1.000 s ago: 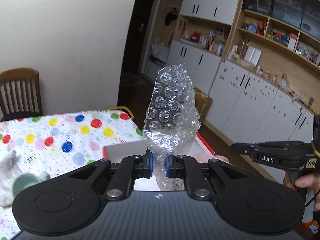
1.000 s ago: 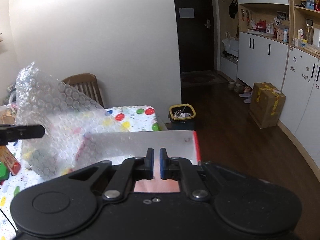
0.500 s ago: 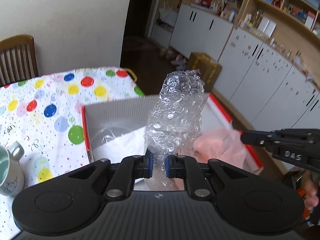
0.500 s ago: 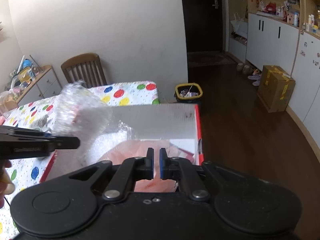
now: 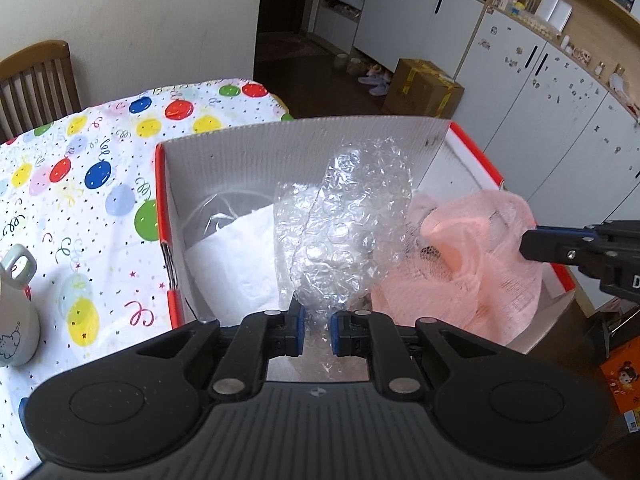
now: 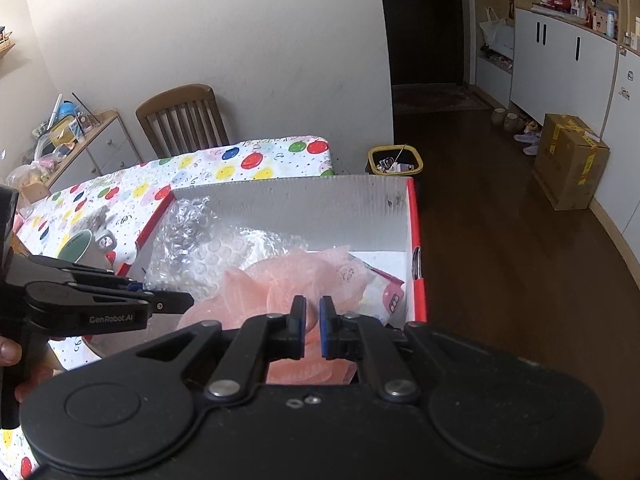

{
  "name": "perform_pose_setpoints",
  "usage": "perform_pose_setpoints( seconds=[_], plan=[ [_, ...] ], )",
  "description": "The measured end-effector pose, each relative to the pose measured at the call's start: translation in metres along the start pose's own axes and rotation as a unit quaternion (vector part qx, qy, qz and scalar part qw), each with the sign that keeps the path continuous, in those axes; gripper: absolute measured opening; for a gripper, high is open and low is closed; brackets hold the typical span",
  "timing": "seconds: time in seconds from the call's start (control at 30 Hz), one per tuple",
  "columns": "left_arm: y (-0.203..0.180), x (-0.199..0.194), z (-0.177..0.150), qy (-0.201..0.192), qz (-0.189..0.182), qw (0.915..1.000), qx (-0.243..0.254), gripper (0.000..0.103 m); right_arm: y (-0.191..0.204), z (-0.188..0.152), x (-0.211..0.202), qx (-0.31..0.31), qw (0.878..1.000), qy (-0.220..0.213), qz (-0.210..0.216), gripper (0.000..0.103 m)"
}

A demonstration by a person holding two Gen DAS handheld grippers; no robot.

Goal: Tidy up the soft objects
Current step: 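Open both tools to drop the puff and bubble wrap into the box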

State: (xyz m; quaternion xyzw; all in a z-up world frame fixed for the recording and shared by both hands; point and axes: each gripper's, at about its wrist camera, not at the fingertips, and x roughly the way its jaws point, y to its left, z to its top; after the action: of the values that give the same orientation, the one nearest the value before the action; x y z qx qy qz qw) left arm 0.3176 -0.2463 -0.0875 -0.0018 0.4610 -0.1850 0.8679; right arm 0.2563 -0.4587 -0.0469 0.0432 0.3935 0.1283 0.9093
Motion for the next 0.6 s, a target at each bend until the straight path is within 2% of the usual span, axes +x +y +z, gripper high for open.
perform_pose_setpoints(
  seconds=[0.1,0.23,0.4,0.5,0.57,0.6],
  plan=[
    [0.000,0.003,-0.003,0.007,0.008,0.9999,0.002,0.012,0.001,-0.001,0.001,-0.001,1.000,0.002,-0.002,0.009],
    [0.001,0.005,-0.005,0.011,0.002,0.9999,0.000,0.012,0.002,-0.001,0.000,-0.007,1.000,0.003,-0.006,0.017],
    [-0.002,0.002,-0.008,0.009,0.001,0.9999,0.006,0.017,0.001,-0.002,-0.002,-0.009,1.000,0.003,-0.006,0.024],
    [-0.005,-0.001,-0.009,0.006,0.002,0.9999,0.009,0.034,0.001,-0.003,-0.005,-0.010,1.000,-0.001,-0.006,0.037],
    [-0.006,-0.004,-0.011,0.003,0.003,0.9999,0.012,0.070,0.002,-0.003,-0.006,-0.010,1.000,-0.004,-0.007,0.044],
    [-0.007,-0.006,-0.011,0.000,0.002,0.9999,0.012,0.074,0.001,-0.003,-0.007,-0.010,1.000,-0.005,-0.006,0.046]
  ],
)
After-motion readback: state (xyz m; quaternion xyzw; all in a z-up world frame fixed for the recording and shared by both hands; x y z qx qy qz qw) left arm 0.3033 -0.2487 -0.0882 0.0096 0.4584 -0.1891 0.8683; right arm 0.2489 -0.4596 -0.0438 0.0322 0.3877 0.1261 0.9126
